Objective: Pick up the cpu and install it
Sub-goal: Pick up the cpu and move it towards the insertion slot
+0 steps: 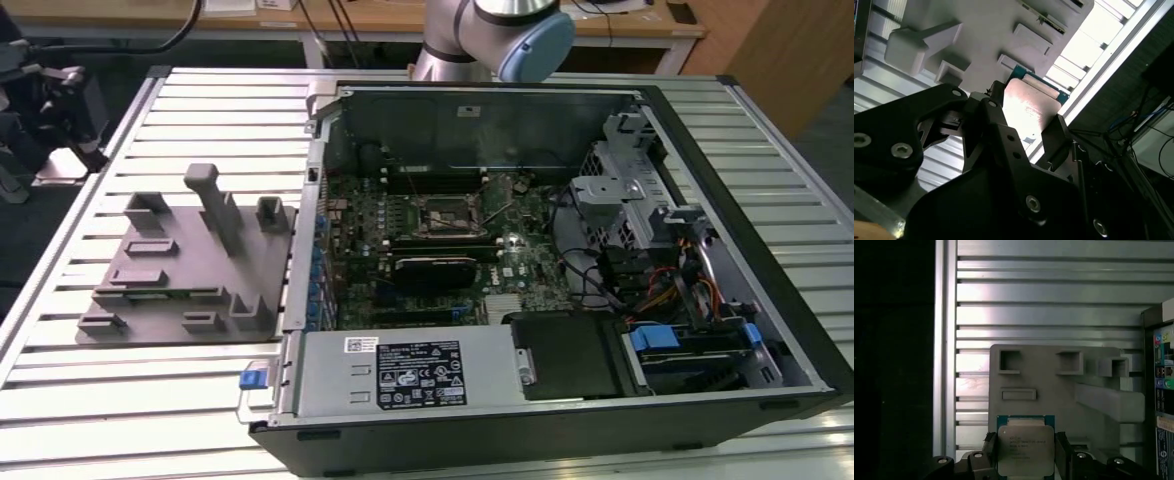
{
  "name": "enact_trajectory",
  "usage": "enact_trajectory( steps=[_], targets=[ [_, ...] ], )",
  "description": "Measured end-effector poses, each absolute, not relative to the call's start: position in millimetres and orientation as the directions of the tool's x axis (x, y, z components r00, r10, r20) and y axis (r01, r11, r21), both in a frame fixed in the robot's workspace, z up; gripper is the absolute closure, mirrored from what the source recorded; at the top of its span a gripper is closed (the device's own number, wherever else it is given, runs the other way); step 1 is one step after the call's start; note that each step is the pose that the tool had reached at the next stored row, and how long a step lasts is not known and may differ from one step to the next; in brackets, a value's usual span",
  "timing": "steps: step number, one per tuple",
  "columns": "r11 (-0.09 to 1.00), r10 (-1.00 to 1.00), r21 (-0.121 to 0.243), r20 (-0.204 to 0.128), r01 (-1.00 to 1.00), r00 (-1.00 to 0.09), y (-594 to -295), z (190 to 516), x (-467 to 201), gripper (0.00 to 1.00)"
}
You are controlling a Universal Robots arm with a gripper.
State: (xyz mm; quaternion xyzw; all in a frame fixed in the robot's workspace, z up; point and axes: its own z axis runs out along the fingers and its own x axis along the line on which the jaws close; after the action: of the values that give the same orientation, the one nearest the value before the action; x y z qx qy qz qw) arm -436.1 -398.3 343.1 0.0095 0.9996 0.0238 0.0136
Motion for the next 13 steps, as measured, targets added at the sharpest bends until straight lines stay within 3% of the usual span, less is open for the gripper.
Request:
enact_trajectory(
  steps=[13],
  targets=[
    [0.998,0.020,0.053,-0.028,0.018,-0.999,-398,376,-436,0.46]
  ],
)
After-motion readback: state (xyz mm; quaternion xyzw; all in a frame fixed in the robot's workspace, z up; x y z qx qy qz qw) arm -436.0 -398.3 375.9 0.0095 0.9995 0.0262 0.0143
